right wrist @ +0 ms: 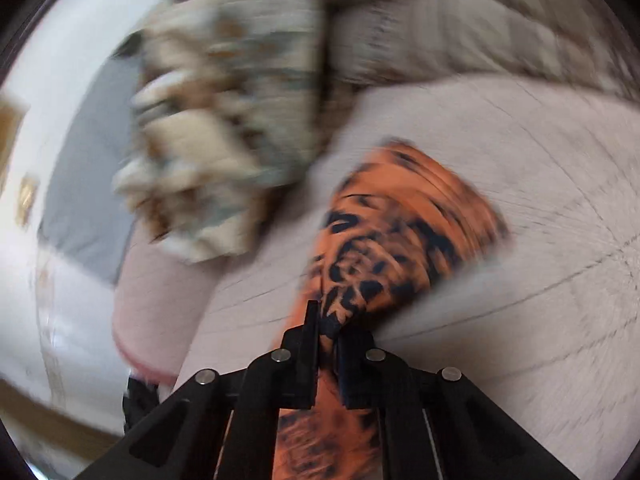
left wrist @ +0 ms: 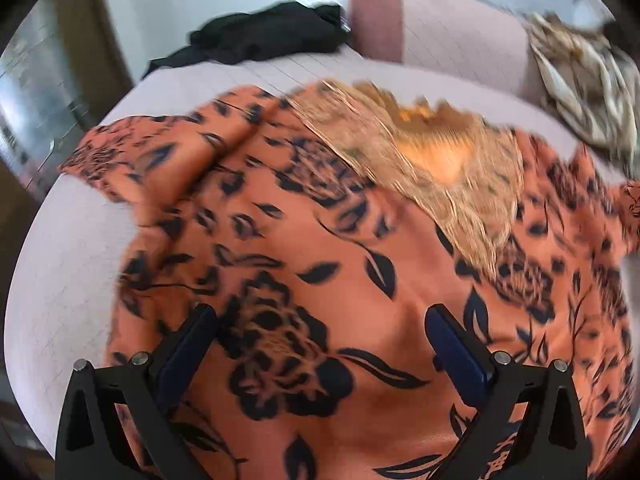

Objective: Fold small clothes

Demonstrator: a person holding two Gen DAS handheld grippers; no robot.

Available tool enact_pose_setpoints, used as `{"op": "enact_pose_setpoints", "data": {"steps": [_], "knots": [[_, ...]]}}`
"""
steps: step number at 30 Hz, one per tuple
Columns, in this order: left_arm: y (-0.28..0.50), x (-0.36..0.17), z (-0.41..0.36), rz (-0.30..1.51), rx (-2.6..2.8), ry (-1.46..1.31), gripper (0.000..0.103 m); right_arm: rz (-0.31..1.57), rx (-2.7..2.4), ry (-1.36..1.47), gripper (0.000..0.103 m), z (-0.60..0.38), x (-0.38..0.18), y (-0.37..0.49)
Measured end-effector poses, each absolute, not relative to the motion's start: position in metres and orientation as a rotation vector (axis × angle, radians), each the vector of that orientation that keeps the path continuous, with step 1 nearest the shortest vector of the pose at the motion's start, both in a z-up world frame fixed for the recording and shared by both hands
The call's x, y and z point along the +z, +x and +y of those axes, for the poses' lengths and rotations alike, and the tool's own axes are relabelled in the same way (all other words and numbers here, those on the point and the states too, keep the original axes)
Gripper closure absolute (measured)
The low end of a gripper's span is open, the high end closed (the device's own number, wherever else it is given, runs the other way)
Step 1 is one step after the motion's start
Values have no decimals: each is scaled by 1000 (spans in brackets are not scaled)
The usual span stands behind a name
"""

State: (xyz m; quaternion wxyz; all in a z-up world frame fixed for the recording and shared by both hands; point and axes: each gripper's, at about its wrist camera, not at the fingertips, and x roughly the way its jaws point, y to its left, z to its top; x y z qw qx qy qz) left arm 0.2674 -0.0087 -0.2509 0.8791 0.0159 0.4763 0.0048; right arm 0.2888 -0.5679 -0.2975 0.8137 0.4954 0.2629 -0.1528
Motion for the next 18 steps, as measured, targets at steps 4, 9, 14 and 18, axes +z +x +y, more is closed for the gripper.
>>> {"op": "enact_pose_setpoints", "data": {"steps": [4,9,14,18], "knots": [[267,-233,12,935,67,-24,0,499,-75,972,96,-497,-237,294],[260,-221,34,874,135,-45,0,503,252,862,96,-373,-185,306],[247,-215,57,857,158,-90,0,659,486,787,92,-238,-199,316],[245,-215,70,866,167,-119,0,960,551,788,83,-180,-260,329]]}}
